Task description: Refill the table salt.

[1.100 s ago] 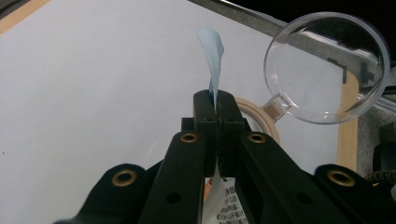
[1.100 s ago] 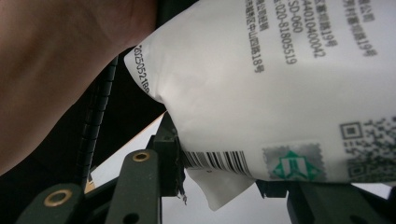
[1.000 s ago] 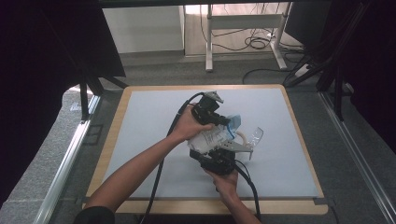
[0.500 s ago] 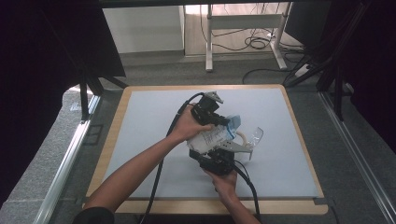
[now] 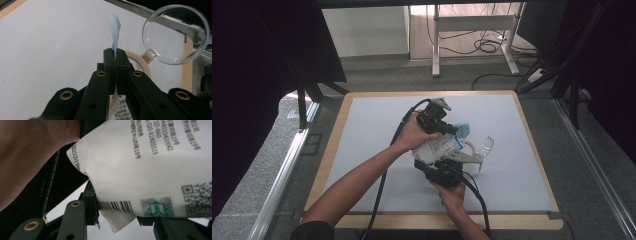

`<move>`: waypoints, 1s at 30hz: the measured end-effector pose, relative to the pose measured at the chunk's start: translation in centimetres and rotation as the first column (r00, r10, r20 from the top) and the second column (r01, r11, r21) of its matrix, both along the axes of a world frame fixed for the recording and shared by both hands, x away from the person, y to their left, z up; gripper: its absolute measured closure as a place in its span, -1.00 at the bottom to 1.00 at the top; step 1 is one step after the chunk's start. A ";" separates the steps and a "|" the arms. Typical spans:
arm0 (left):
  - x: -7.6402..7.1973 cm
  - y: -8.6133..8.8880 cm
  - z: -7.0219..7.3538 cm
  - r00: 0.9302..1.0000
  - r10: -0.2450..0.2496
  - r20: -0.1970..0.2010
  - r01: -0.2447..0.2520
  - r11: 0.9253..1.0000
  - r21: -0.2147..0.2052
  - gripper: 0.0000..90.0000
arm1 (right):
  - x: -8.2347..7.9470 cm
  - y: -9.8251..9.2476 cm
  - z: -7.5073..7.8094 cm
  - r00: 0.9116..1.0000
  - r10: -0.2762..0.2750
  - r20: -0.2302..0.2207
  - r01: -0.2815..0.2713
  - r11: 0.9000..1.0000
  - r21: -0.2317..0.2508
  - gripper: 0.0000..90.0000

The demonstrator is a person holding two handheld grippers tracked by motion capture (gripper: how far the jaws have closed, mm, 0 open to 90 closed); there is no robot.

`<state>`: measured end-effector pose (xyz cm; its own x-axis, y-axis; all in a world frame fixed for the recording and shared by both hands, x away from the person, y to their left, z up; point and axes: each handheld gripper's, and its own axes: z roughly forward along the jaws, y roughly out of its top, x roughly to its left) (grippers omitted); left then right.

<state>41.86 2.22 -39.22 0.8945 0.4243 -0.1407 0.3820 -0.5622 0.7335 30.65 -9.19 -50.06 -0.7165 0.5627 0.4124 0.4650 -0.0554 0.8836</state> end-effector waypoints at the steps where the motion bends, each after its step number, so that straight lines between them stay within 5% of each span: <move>1: 0.0 0.0 0.0 1.000 -0.001 0.000 0.001 1.000 0.000 1.00 | 0.0 0.0 0.0 1.000 -0.001 -0.001 0.001 1.000 0.000 0.33; 30: 0.0 -0.4 0.3 1.000 -0.011 0.006 0.011 1.000 0.021 1.00 | -0.2 0.3 0.1 0.999 -0.034 0.008 0.034 0.999 0.017 0.33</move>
<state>41.87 1.87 -38.94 0.9001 0.4171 -0.1259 0.3708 -0.5818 0.7239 30.47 -8.91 -49.97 -0.7007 0.5797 0.4160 0.4551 -0.0859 0.8863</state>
